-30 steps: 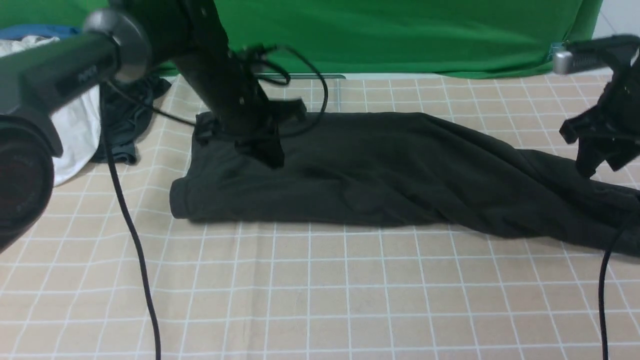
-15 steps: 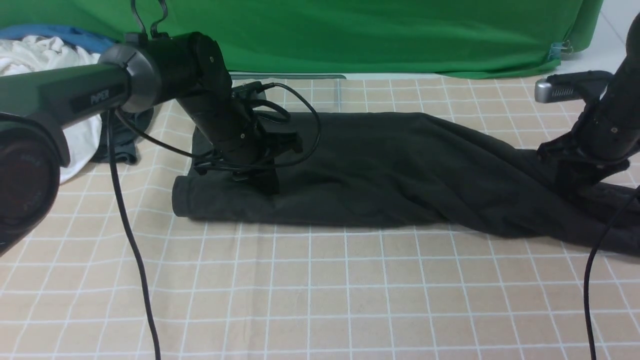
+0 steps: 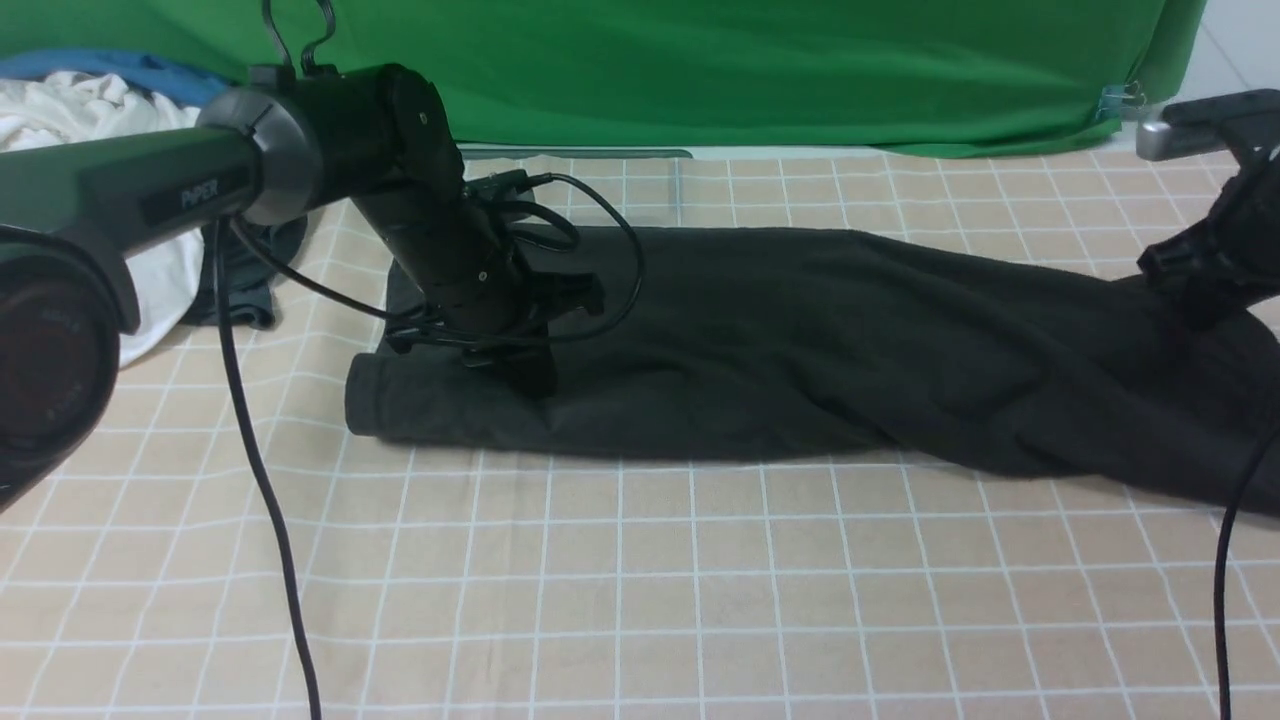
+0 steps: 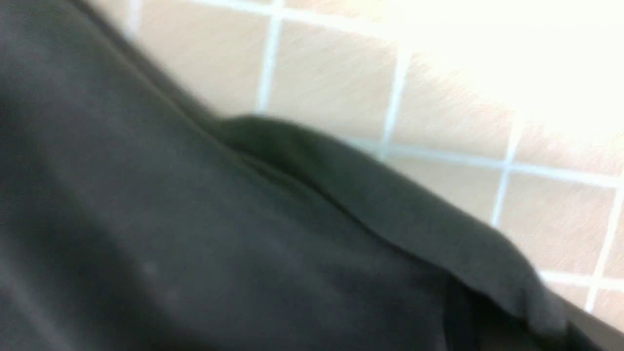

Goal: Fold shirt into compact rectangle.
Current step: 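Pull the folded dark garment lengthwise by its ends to straighten it flat on the table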

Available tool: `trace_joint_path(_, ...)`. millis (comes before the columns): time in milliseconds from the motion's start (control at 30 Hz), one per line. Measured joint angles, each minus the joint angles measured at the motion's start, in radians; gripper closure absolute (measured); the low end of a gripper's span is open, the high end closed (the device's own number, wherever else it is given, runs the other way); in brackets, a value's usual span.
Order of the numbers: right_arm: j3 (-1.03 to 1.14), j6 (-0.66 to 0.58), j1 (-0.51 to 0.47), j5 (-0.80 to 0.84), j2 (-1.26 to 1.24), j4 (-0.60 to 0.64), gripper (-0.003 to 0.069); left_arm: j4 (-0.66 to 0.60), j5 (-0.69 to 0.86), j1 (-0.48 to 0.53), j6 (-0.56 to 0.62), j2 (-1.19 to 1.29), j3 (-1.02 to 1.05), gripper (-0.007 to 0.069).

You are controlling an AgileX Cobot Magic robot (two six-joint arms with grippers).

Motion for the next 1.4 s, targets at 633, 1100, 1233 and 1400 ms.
trace_joint_path(633,0.041,0.151,-0.017,0.326,-0.113,-0.037,0.0454,0.002,0.120,0.000,0.005,-0.042,0.017,0.0611)
trace_joint_path(1100,0.259,0.206,-0.138,0.101,-0.114,-0.035,0.0234,0.001,0.086,0.000,0.031,-0.042,0.079,0.0611)
trace_joint_path(1233,0.259,0.202,-0.138,0.078,-0.082,-0.011,0.0266,-0.003,0.081,0.000,0.031,-0.042,0.079,0.0611)
trace_joint_path(1400,0.254,0.127,-0.138,0.089,-0.057,0.023,0.0593,-0.004,0.080,0.000,0.031,-0.042,0.079,0.0611)
